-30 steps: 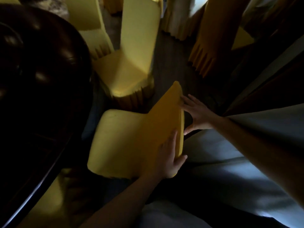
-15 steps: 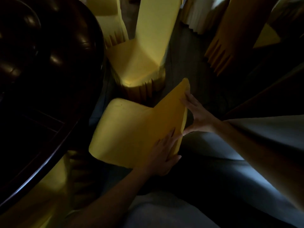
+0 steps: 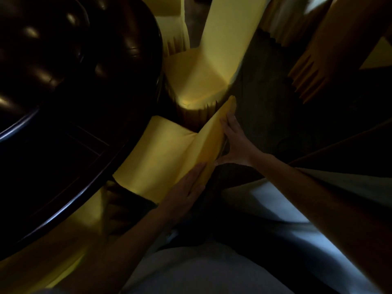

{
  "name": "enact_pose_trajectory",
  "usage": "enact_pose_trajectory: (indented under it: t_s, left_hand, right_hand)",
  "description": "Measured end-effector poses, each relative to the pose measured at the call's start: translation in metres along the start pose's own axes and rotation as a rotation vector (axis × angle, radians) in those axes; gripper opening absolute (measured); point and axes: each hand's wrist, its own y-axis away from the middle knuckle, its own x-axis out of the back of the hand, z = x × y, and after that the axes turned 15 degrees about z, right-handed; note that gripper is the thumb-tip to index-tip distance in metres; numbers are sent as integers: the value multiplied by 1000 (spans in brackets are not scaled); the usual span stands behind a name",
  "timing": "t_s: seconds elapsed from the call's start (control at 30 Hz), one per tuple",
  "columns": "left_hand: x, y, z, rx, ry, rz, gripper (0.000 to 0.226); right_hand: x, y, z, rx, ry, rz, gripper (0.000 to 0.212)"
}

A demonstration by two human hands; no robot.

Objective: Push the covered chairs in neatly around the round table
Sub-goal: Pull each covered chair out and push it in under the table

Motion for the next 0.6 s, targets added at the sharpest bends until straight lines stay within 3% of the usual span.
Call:
enact_pose_trajectory:
  t_s: [0.6]
  left_hand:
    - [66,-5,-33,110,-83,140,52]
  right_hand:
    - [-34,-73,-55,91,62,2,138]
